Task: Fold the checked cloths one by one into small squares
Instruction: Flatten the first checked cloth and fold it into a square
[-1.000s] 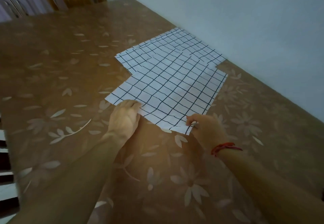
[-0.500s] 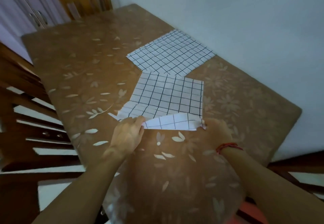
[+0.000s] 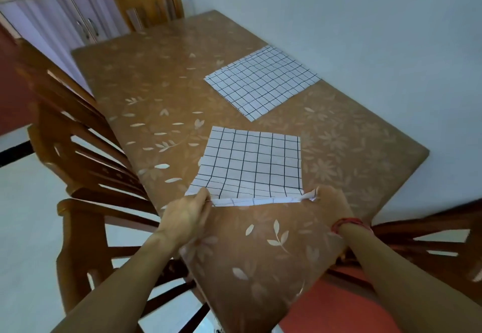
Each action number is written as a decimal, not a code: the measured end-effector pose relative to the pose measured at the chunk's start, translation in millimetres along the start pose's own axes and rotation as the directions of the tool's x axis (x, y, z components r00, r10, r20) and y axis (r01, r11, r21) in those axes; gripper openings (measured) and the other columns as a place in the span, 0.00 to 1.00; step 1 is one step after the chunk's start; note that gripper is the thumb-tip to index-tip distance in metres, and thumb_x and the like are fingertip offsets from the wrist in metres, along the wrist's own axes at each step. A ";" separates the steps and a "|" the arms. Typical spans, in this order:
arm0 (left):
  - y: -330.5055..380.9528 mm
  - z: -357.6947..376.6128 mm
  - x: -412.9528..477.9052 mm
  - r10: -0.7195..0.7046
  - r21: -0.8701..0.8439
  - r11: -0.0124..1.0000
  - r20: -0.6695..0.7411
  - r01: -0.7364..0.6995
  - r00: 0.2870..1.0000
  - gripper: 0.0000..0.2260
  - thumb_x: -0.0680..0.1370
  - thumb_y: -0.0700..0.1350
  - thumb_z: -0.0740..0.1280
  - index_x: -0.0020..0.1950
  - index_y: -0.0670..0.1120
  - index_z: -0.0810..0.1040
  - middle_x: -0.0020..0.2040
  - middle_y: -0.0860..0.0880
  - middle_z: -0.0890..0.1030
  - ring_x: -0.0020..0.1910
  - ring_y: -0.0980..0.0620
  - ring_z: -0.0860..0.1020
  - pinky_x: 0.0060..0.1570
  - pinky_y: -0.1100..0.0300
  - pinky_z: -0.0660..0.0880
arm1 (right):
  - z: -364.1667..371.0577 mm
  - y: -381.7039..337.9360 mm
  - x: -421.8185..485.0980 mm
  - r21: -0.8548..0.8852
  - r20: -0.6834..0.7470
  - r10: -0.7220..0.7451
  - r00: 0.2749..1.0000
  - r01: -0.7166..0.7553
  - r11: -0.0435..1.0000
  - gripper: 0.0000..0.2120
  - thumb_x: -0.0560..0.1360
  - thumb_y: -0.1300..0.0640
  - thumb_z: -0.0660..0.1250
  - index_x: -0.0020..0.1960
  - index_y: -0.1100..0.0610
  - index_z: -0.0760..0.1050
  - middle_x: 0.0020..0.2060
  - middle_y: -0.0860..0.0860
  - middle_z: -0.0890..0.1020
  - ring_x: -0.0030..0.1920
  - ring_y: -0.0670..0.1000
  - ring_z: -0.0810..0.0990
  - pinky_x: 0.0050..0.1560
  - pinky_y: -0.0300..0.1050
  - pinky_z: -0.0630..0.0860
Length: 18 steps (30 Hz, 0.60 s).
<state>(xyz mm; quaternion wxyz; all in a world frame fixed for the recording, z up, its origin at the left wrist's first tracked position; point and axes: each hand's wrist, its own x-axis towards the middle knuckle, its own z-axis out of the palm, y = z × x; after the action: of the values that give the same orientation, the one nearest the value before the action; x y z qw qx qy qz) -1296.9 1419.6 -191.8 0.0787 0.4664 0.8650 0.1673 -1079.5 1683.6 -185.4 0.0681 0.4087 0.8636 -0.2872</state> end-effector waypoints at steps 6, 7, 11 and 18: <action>2.5 -0.8 -14.3 0.081 -0.010 0.997 -0.018 -0.081 0.997 0.08 0.75 0.50 0.59 0.46 0.48 0.74 0.34 0.51 0.80 0.32 0.42 0.78 0.29 0.54 0.70 | 5.0 5.9 -15.6 0.068 -0.050 0.042 0.998 -0.039 0.997 0.06 0.70 0.59 0.71 0.37 0.49 0.81 0.29 0.40 0.77 0.33 0.41 0.76 0.33 0.29 0.67; 3.4 -0.6 -13.7 0.089 -0.006 0.996 -0.032 -0.089 0.996 0.07 0.75 0.49 0.60 0.46 0.48 0.75 0.35 0.51 0.80 0.33 0.42 0.78 0.29 0.55 0.70 | 6.6 9.6 -13.6 0.081 -0.039 0.040 0.998 -0.037 0.996 0.10 0.70 0.59 0.71 0.33 0.47 0.78 0.27 0.41 0.76 0.32 0.41 0.75 0.32 0.30 0.66; 6.2 -2.9 -7.4 0.092 0.002 0.996 -0.064 -0.092 0.994 0.04 0.77 0.47 0.63 0.46 0.48 0.76 0.37 0.52 0.80 0.35 0.44 0.78 0.31 0.55 0.70 | 4.4 12.9 -12.4 0.096 -0.032 0.057 0.998 -0.053 0.994 0.18 0.70 0.56 0.72 0.26 0.44 0.70 0.23 0.40 0.75 0.31 0.44 0.76 0.32 0.33 0.67; -1.3 -3.4 21.4 0.068 0.005 0.998 -0.125 -0.068 0.990 0.11 0.77 0.53 0.55 0.46 0.50 0.74 0.36 0.53 0.80 0.34 0.44 0.78 0.32 0.51 0.75 | 7.7 24.2 0.3 0.091 0.046 0.060 0.997 -0.064 0.994 0.08 0.68 0.53 0.72 0.31 0.46 0.77 0.27 0.40 0.78 0.34 0.44 0.78 0.38 0.39 0.74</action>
<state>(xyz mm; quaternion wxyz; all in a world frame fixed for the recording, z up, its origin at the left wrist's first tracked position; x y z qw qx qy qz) -1310.7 1436.1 -188.6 0.0185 0.4842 0.8520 0.1982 -1062.5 1691.6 -202.5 0.0767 0.4317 0.8347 -0.3333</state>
